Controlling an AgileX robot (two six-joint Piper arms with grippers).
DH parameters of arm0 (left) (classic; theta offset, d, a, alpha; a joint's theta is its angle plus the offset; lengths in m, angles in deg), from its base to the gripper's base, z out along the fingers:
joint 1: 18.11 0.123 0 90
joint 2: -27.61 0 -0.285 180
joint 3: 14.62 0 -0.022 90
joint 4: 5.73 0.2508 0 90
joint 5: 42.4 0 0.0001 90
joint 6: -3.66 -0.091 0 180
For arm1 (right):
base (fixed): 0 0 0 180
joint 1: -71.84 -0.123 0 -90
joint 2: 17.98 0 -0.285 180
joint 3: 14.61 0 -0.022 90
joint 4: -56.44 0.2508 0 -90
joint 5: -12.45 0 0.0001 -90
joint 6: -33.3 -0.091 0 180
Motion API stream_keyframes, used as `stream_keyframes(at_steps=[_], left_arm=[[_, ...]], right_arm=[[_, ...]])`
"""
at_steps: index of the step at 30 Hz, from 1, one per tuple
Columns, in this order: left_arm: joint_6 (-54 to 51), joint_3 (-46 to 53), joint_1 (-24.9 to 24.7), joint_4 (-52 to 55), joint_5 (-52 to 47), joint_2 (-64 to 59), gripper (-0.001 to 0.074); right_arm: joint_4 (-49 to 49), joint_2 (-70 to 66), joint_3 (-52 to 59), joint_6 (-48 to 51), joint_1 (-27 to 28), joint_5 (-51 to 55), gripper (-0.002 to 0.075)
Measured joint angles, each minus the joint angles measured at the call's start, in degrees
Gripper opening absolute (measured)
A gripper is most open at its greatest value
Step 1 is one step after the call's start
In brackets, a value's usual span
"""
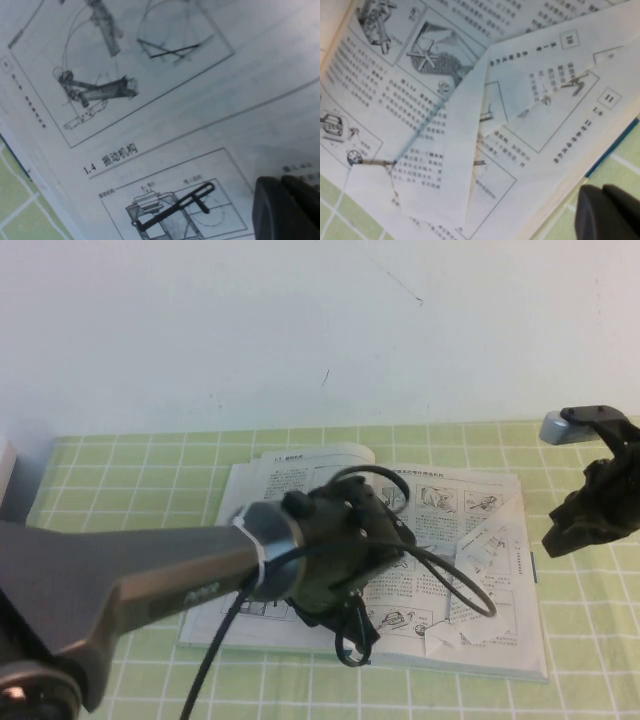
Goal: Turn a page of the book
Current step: Open the closed book
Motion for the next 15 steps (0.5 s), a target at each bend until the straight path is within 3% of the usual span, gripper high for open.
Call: stream_keyframes(at_steps=[8,15], left_arm=[[-9.0,0.0,10.3,-14.8,3.5,0.0,-0.0002],[-13.2,2.5,13.3,-19.8,9.5,3.9,-0.0002]], right_arm=[[-0.6,12.0,5.9,-0.8,0.0,-3.9,-0.0002],[-0.5,28.4,17.7,1.5,0.0,-12.4,-0.0002]])
